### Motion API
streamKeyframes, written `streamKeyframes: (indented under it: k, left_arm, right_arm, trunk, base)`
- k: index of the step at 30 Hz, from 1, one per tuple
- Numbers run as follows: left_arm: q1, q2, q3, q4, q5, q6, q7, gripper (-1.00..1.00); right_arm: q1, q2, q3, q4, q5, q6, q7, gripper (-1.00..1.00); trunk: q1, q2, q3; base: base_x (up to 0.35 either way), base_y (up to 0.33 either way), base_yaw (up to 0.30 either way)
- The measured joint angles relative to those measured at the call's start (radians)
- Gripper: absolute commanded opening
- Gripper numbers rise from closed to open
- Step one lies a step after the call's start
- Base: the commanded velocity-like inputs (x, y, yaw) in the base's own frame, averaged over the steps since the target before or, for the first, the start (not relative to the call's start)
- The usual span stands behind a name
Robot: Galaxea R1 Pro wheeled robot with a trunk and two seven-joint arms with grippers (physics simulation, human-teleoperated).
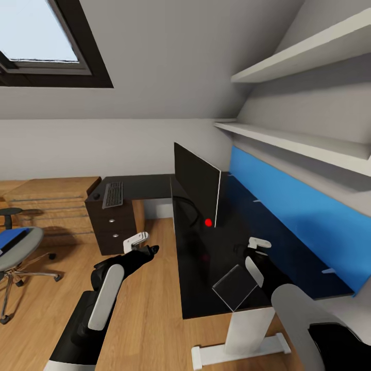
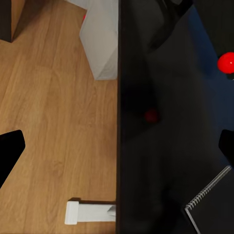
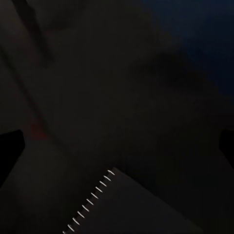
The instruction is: In the bedroom, organize the workspace by keeping the computer under the desk, ensuring the monitor is on the desk, placing the keyboard on the desk next to the monitor, placing the mouse on the desk next to the keyboard, moving the folder from the swivel chair onto the desk next to the mouse, stacking the notebook on top of the folder with the pen on top of the notebook, and positioning the swivel chair next to the desk.
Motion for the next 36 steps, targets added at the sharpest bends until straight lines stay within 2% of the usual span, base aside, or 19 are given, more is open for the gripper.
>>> streamKeyframes:
  k: [17, 24, 36]
  left_arm:
    - [0.0, 0.0, 0.0, 0.001, 0.0, 0.0, 0.0, 1.0]
    - [0.0, 0.0, 0.0, 0.003, 0.0, 0.0, 0.0, 1.0]
    - [0.0, 0.0, 0.0, 0.004, 0.0, 0.0, 0.0, 1.0]
  right_arm:
    - [0.0, 0.002, 0.0, 0.001, 0.0, 0.0, 0.001, 1.0]
    - [0.0, 0.014, 0.001, 0.006, 0.001, 0.0, -0.001, 1.0]
    - [0.0, 0.018, 0.001, 0.015, 0.002, 0.0, -0.001, 1.0]
  trunk:
    - [0.065, -0.119, -0.053]
    - [0.092, -0.168, -0.075]
    - [0.138, -0.252, -0.113]
  base:
    - [0.0, 0.0, 0.0]
    - [0.0, 0.0, 0.0]
    - [0.0, 0.0, 0.0]
